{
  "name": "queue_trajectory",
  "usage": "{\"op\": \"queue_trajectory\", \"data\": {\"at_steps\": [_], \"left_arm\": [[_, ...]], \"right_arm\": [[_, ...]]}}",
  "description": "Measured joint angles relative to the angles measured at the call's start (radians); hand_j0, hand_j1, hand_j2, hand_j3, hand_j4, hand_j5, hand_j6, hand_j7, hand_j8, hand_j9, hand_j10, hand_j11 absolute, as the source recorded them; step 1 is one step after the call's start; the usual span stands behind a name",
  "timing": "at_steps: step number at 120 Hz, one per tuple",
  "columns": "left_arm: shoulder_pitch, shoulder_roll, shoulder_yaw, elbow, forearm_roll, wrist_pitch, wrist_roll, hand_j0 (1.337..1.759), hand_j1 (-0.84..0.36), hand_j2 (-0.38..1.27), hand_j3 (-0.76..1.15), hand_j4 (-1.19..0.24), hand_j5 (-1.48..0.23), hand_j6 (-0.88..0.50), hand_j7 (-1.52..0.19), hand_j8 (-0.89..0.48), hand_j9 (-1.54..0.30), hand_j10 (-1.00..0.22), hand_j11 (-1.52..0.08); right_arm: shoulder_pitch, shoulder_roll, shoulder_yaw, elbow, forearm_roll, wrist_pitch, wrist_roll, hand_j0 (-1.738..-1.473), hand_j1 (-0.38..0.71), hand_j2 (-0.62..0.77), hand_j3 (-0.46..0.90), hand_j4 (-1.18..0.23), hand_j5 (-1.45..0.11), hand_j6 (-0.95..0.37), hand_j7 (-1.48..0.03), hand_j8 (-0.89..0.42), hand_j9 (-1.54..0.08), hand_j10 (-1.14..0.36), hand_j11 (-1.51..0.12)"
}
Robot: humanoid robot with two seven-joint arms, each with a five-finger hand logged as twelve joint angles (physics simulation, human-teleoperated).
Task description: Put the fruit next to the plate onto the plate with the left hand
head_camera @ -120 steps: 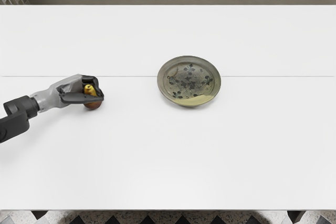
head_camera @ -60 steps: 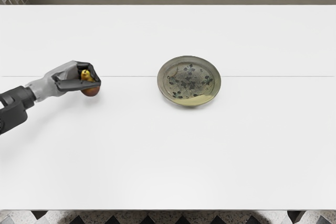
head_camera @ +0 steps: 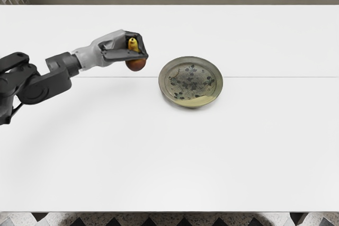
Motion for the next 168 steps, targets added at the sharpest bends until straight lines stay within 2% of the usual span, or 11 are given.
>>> {"op": "queue_trajectory", "data": {"at_steps": [12, 27, 45, 52, 74, 89, 104, 112, 141, 153, 168], "left_arm": [[-0.038, -0.056, 0.019, 0.007, 0.006, 0.000, 0.021, 1.633, -0.64, 0.27, 0.00, -0.83, -1.21, -0.66, -1.23, -0.45, -1.24, -0.27, -1.24], [-0.079, -0.105, 0.055, 0.015, 0.015, -0.002, 0.031, 1.638, -0.61, 0.23, 0.00, -0.81, -1.23, -0.64, -1.23, -0.52, -1.23, -0.34, -1.23], [-0.087, -0.162, 0.087, 0.018, 0.040, -0.002, 0.036, 1.641, -0.61, 0.23, 0.00, -0.81, -1.23, -0.66, -1.23, -0.55, -1.22, -0.41, -1.22], [-0.097, -0.185, 0.093, 0.020, 0.048, 0.000, 0.037, 1.644, -0.63, 0.24, 0.00, -0.82, -1.20, -0.67, -1.22, -0.55, -1.22, -0.39, -1.21], [-0.112, -0.225, 0.101, 0.051, 0.066, 0.005, 0.039, 1.640, -0.68, 0.41, 0.00, -0.88, -1.12, -0.70, -1.18, -0.56, -1.21, -0.39, -1.20], [-0.110, -0.236, 0.101, 0.055, 0.069, 0.002, 0.039, 1.637, -0.74, 0.75, 0.00, -0.82, -1.11, -0.65, -1.15, -0.53, -1.17, -0.37, -1.19], [-0.108, -0.257, 0.101, 0.054, 0.067, 0.005, 0.039, 1.645, -0.69, 0.66, 0.00, -0.79, -0.98, -0.71, -1.03, -0.56, -1.04, -0.40, -1.07], [-0.104, -0.261, 0.101, 0.052, 0.062, 0.005, 0.040, 1.651, -0.59, 0.53, 0.00, -0.72, -0.88, -0.68, -0.91, -0.57, -0.93, -0.43, -0.95], [-0.100, -0.266, 0.096, 0.048, 0.034, 0.000, 0.045, 1.656, -0.01, 0.18, 0.00, -0.28, -0.35, -0.27, -0.36, -0.24, -0.36, -0.19, -0.37], [-0.100, -0.266, 0.096, 0.048, 0.031, 0.001, 0.045, 1.657, 0.13, 0.11, 0.00, -0.17, -0.21, -0.17, -0.22, -0.15, -0.22, -0.07, -0.23], [-0.107, -0.260, 0.092, 0.043, 0.026, 0.001, 0.046, 1.657, 0.23, 0.06, 0.00, -0.09, -0.12, -0.09, -0.12, -0.08, -0.12, 0.01, -0.12]], "right_arm": [[0.000, 0.000, 0.000, 0.000, 0.000, 0.000, 0.000, -1.658, -0.31, -0.01, 0.00, -0.03, -0.04, -0.03, -0.04, -0.03, -0.04, -0.03, -0.04], [0.000, 0.000, 0.000, 0.000, 0.000, 0.000, 0.000, -1.658, -0.31, -0.01, 0.00, -0.03, -0.04, -0.03, -0.04, -0.03, -0.04, -0.03, -0.04], [0.000, 0.000, 0.000, 0.000, 0.000, 0.000, 0.000, -1.658, -0.31, -0.01, 0.00, -0.03, -0.04, -0.03, -0.04, -0.03, -0.04, -0.03, -0.04], [0.000, 0.000, 0.000, 0.000, 0.000, 0.000, 0.000, -1.658, -0.31, -0.01, 0.00, -0.03, -0.04, -0.03, -0.04, -0.03, -0.04, -0.03, -0.04], [0.000, 0.000, 0.000, 0.000, 0.000, 0.000, 0.000, -1.658, -0.31, -0.01, 0.00, -0.03, -0.04, -0.03, -0.04, -0.03, -0.04, -0.03, -0.04], [0.000, 0.000, 0.000, 0.000, 0.000, 0.000, 0.000, -1.658, -0.31, -0.01, 0.00, -0.03, -0.04, -0.03, -0.04, -0.03, -0.04, -0.03, -0.04], [0.000, 0.000, 0.000, 0.000, 0.000, 0.000, 0.000, -1.658, -0.31, -0.01, 0.00, -0.03, -0.04, -0.03, -0.04, -0.03, -0.04, -0.03, -0.04], [0.000, 0.000, 0.000, 0.000, 0.000, 0.000, 0.000, -1.658, -0.31, -0.01, 0.00, -0.03, -0.04, -0.03, -0.04, -0.03, -0.04, -0.03, -0.04], [0.000, 0.000, 0.000, 0.000, 0.000, 0.000, 0.000, -1.658, -0.31, -0.01, 0.00, -0.03, -0.04, -0.03, -0.04, -0.03, -0.04, -0.03, -0.04], [0.000, 0.000, 0.000, 0.000, 0.000, 0.000, 0.000, -1.658, -0.31, -0.01, 0.00, -0.03, -0.04, -0.03, -0.04, -0.03, -0.04, -0.03, -0.04], [0.000, 0.000, 0.000, 0.000, 0.000, 0.000, 0.000, -1.658, -0.31, -0.01, 0.00, -0.03, -0.04, -0.03, -0.04, -0.03, -0.04, -0.03, -0.04]]}}
